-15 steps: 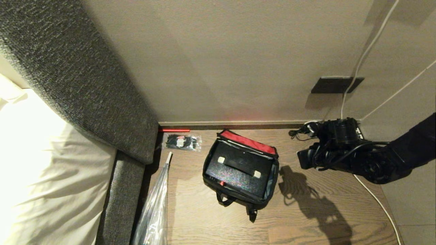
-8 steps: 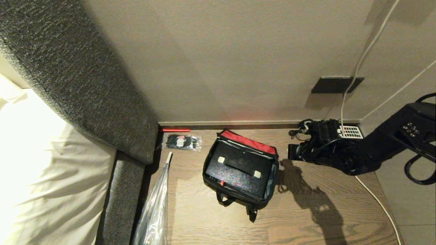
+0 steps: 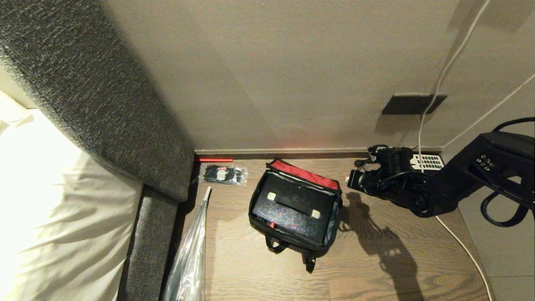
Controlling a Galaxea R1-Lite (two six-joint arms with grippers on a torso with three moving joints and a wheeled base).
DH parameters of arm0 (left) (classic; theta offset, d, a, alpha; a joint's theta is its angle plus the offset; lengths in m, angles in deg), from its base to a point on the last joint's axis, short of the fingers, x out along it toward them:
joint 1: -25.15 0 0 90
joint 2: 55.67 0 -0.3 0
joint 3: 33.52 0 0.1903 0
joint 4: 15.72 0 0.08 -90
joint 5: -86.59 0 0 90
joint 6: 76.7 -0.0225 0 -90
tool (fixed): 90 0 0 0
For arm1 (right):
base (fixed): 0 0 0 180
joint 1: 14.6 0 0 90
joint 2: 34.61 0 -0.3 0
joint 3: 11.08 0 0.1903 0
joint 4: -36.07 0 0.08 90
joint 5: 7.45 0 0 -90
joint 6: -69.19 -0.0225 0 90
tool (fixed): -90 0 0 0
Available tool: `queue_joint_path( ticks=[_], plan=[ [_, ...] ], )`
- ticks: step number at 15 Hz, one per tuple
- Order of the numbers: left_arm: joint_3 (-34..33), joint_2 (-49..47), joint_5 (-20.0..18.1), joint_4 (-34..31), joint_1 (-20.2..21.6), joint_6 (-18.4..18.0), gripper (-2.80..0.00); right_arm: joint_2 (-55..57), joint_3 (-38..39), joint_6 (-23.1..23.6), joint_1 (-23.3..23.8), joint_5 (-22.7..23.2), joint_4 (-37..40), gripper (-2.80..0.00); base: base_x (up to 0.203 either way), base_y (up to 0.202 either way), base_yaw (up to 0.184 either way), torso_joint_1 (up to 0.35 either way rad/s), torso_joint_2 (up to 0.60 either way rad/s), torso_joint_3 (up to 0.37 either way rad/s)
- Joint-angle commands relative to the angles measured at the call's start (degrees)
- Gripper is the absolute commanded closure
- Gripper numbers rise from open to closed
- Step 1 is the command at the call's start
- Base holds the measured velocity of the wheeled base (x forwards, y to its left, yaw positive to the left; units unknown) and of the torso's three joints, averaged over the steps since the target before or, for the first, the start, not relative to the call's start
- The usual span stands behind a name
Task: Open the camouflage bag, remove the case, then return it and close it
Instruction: Close the top of the storage box
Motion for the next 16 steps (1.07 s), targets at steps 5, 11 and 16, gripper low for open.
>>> queue_joint_path(
  ticks=[5, 11, 16],
  plan=[
    [-0.09, 0.11, -0.13, -0.23, 0.02, 0.01, 0.00, -0.67, 4.69, 2.42, 0.01, 0.53, -4.05, 0.00, 0.000, 0.000, 0.000, 0.000, 0.00, 0.000],
    [-0.17, 0.11, 0.05, 0.03, 0.02, 0.01, 0.00, -0.85, 5.93, 2.51, -0.08, 0.80, -4.14, 0.00, 0.008, 0.000, 0.000, 0.001, 0.00, 0.001],
    [-0.09, 0.11, -0.13, 0.03, 0.02, 0.01, 0.00, -0.68, 6.10, 2.68, -0.08, 1.06, -4.14, 0.00, 0.182, 0.000, 0.001, 0.003, 0.00, 0.000]
  ],
)
